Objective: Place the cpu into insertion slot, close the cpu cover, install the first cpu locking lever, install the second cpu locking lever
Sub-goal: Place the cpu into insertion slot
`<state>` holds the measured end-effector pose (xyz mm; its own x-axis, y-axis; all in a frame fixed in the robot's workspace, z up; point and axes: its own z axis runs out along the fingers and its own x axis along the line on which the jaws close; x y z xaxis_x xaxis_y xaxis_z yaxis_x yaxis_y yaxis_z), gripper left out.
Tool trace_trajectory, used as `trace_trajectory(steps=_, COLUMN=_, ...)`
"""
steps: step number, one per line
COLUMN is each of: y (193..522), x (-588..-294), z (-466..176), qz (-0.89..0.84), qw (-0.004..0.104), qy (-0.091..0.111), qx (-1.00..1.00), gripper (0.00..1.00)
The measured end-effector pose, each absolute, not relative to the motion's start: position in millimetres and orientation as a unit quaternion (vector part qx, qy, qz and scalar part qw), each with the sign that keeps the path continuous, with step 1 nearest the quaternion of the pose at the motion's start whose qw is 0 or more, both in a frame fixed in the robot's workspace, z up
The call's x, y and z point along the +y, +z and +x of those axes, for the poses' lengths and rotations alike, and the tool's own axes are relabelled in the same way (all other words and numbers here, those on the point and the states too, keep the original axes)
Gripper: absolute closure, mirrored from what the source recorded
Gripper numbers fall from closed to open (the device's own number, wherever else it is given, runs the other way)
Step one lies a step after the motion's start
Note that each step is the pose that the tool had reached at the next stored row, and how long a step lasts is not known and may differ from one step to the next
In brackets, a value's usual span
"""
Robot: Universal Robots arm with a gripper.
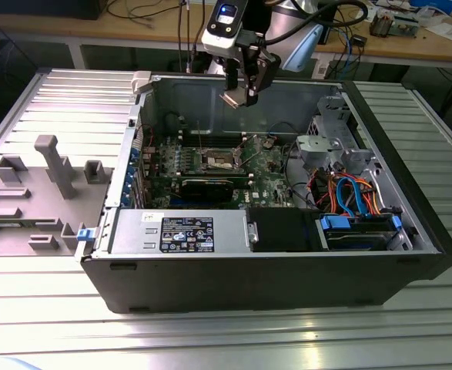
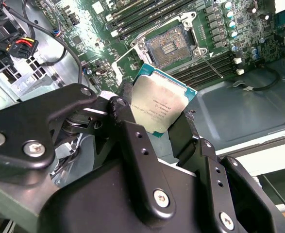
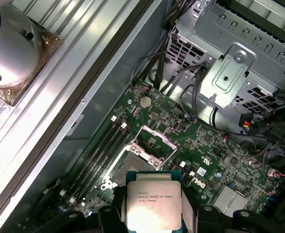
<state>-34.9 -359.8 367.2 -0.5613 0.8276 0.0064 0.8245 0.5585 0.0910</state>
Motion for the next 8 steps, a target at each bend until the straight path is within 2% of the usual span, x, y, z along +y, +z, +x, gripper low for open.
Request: trace_trajectory(steps=8, y=367.2, x=-359.8, z=-34.9, qz=0.480, qw=0.019, qy=0.042, qx=0.876, gripper=0.46)
